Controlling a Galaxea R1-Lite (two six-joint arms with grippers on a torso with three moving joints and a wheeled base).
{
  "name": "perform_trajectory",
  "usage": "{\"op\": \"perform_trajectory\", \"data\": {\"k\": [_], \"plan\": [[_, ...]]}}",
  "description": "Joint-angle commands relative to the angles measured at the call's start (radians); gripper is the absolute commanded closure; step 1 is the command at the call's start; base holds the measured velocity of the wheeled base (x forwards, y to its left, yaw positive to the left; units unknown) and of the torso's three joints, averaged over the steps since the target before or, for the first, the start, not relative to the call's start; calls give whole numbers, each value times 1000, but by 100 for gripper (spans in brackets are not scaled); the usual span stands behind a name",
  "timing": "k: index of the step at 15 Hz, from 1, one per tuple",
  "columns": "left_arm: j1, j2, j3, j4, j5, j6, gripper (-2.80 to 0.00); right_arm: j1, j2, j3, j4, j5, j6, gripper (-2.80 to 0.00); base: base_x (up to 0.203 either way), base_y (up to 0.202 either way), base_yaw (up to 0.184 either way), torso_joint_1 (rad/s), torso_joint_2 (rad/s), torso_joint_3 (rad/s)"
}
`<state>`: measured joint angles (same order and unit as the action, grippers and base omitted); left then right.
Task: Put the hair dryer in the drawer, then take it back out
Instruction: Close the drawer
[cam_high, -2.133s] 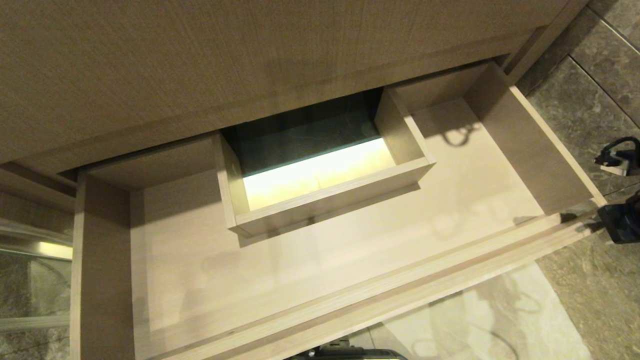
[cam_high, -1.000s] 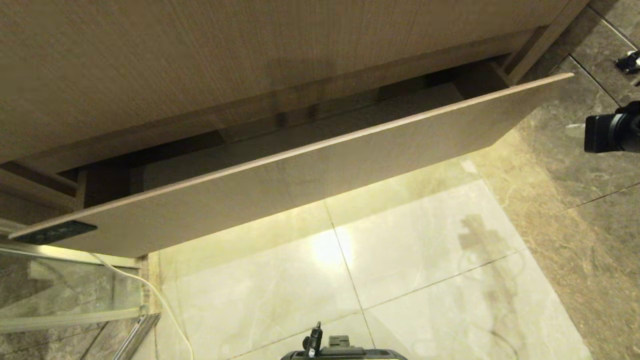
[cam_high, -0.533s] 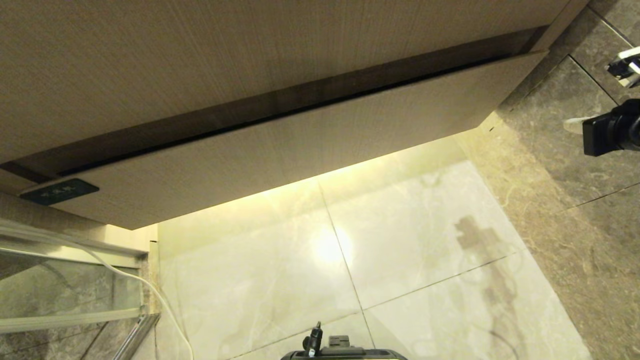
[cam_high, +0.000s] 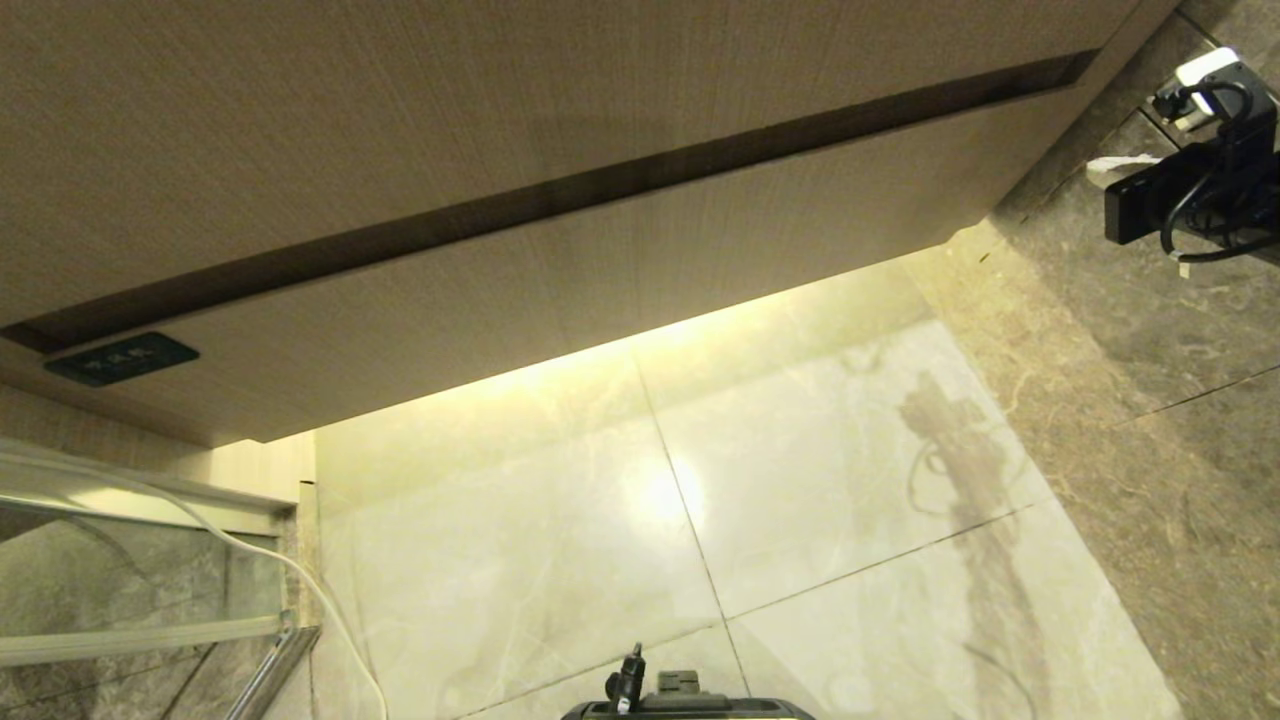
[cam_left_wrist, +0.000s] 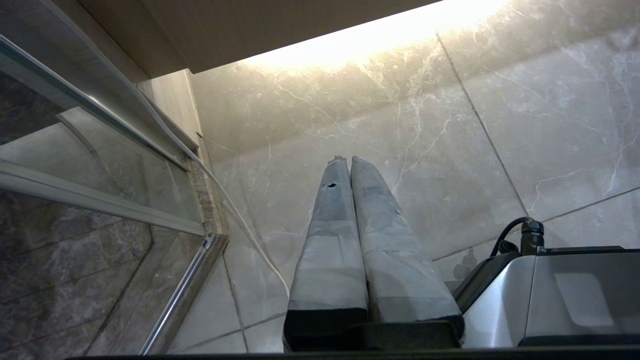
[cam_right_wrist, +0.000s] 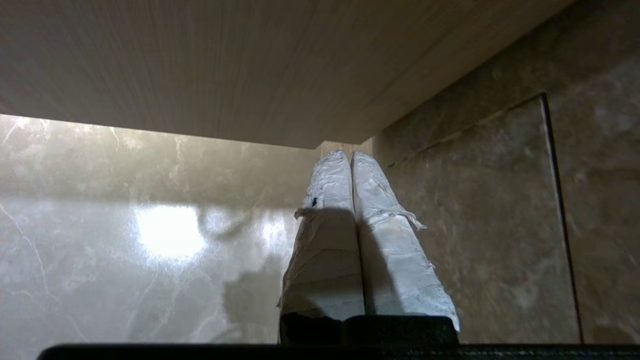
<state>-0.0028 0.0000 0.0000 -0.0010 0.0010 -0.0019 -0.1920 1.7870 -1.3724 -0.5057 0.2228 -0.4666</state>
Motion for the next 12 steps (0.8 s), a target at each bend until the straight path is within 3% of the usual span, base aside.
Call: {"op": "perform_trajectory", "data": {"k": [1, 12], "plan": [[0, 0, 2, -1, 1, -1, 0, 11, 60, -25, -13, 6, -3, 0, 0, 0, 0, 0, 0, 0], [0, 0, 0, -1, 1, -1, 0, 45, 201, -171, -149, 6, 6, 0, 0, 0, 0, 0, 0, 0]]}}
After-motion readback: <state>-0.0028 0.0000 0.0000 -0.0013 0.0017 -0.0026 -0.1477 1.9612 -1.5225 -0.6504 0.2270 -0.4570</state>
